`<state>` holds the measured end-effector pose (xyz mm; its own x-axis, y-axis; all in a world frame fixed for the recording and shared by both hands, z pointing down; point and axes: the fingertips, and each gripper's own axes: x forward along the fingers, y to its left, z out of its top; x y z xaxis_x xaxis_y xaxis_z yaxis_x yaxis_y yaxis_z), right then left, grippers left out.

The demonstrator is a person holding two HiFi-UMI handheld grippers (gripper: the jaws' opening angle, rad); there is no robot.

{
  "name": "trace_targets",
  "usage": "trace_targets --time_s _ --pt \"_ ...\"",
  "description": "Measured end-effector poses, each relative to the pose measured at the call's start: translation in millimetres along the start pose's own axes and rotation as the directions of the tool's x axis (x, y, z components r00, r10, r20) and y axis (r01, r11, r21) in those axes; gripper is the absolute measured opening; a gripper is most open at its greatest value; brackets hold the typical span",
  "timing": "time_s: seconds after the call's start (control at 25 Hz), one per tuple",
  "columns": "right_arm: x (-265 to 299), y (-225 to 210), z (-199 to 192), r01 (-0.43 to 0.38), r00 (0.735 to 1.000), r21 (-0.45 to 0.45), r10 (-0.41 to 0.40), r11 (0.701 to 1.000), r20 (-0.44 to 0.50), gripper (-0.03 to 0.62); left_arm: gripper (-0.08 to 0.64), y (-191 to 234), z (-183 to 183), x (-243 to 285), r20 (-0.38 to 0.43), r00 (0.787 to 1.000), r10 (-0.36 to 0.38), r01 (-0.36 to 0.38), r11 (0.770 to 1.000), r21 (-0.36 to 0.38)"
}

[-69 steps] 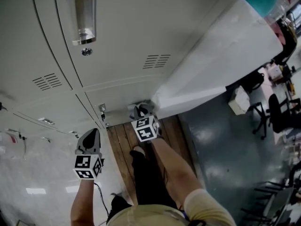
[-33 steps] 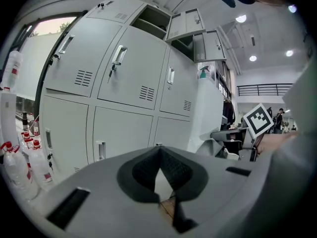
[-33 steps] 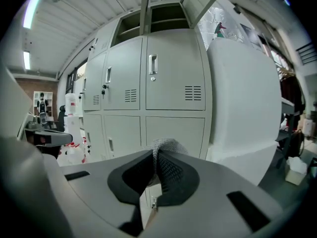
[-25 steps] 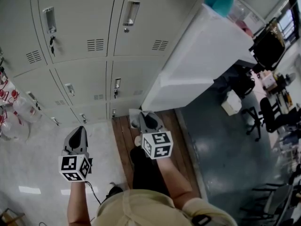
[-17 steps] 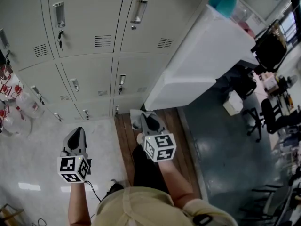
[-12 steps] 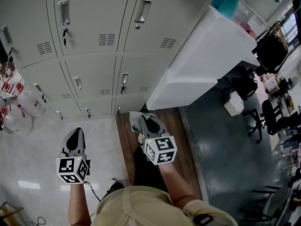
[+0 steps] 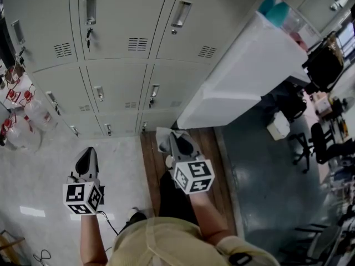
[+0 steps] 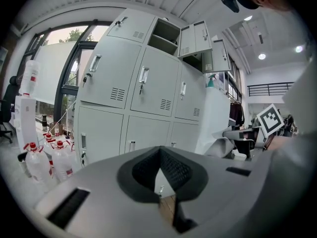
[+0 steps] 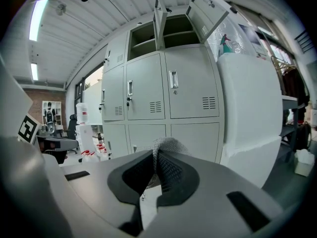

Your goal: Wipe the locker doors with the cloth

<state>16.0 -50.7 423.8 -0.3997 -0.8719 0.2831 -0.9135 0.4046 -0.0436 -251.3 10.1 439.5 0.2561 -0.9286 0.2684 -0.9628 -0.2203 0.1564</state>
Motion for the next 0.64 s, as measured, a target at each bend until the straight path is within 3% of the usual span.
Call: trace_targets --time_s 0.64 --pt "-10.8 42.2 23.0 -0.029 0.999 -0.017 0.030 0.999 0.040 0.005 -0.005 18.1 24.0 -30.7 0.041 0.998 -0.043 0.046 0.997 -0.061"
